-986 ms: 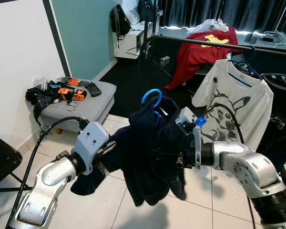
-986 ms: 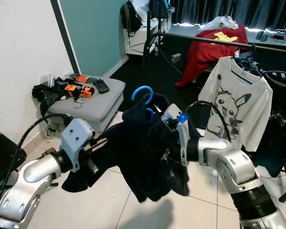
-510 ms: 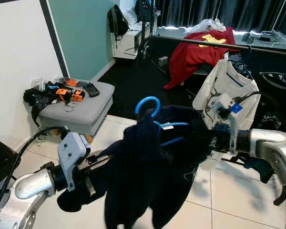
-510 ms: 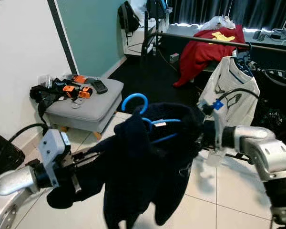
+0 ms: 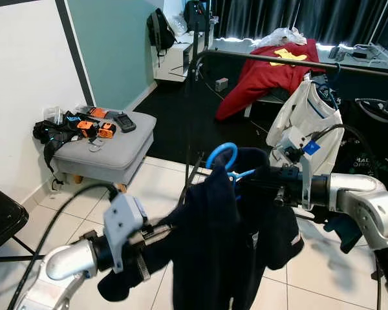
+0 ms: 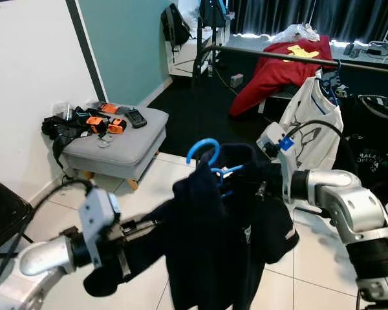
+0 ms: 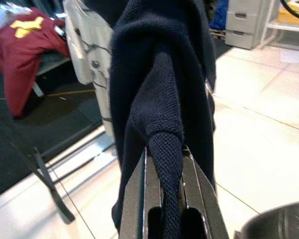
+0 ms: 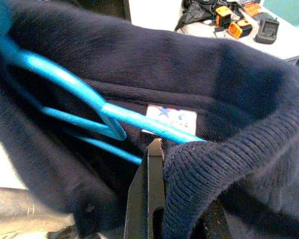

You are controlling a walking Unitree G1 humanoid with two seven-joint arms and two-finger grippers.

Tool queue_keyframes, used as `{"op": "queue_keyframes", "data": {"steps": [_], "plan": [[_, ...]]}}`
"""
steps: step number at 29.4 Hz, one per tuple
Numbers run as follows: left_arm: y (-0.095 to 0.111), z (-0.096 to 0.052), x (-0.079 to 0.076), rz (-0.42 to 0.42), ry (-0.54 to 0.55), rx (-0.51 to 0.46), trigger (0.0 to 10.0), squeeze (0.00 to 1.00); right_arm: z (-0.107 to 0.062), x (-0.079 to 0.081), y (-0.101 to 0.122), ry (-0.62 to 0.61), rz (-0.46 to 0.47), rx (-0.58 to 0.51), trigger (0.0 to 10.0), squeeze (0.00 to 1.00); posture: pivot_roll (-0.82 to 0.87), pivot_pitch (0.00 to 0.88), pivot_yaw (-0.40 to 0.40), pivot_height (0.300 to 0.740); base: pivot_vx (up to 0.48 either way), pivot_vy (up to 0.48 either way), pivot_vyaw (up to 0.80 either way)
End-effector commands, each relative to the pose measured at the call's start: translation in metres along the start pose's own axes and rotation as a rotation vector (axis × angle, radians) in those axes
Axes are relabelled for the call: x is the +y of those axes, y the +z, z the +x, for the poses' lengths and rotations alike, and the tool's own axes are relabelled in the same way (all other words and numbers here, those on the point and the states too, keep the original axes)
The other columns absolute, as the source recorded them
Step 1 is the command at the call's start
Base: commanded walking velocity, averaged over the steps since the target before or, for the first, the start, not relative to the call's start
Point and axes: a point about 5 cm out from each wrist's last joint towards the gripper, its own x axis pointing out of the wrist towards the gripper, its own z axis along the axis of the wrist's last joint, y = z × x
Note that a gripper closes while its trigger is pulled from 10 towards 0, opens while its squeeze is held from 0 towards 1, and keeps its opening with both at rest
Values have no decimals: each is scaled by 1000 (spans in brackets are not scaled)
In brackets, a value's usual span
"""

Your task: Hang hanger

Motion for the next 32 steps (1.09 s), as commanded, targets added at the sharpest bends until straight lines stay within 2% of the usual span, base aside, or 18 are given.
{"op": "queue_keyframes", "data": {"steps": [1, 8, 15, 22, 23, 24, 25, 26, 28, 32], "plan": [[-6, -5, 1, 21, -20, 49, 10000, 0, -1, -1, 6, 6, -41, -11, 10000, 0, -87, 10, -20, 740, 0, 0, 0], [-9, -13, 5, 31, -10, 83, 10000, 0, -4, -1, 5, 3, -40, -5, 10000, 0, -87, 12, -19, 740, 0, 0, 0], [-10, -39, 14, 66, -70, 171, 10000, 0, -18, -5, -5, -24, -39, 53, 10000, 0, -84, 19, -14, 740, 0, 0, 0], [-10, -39, 21, 100, -69, 209, 10000, 0, -22, -7, -1, -24, -66, 62, 10000, 0, -90, 15, -8, 740, 0, 0, 0], [-12, -35, 21, 105, -67, 209, 10000, 0, -18, -5, 3, -1, -74, 50, 10000, 0, -93, 15, -7, 740, 0, 0, 0], [-13, -25, 20, 113, -59, 204, 10000, 0, -8, 5, 7, 64, -82, 37, 10000, 0, -92, 13, -8, 740, 0, 0, 0], [-13, -25, 20, 113, -59, 204, 10000, 0, -8, 5, 7, 64, -82, 37, 10000, 0, -92, 13, -8, 740, 0, 0, 0], [-14, -9, 19, 125, -36, 180, 10000, 0, 8, 27, 10, 203, -91, 21, 10000, 0, -93, 13, -8, 740, 0, 0, 0], [-14, -4, 21, 147, -14, 174, 10000, 0, 15, 42, 10, 293, -98, 22, 10000, 0, -96, 12, -10, 740, 0, 0, 0], [-14, -3, 25, 170, 3, 176, 10000, 0, 17, 53, 10, 358, -103, 27, 10000, 0, -96, 12, -10, 740, 0, 0, 0]]}}
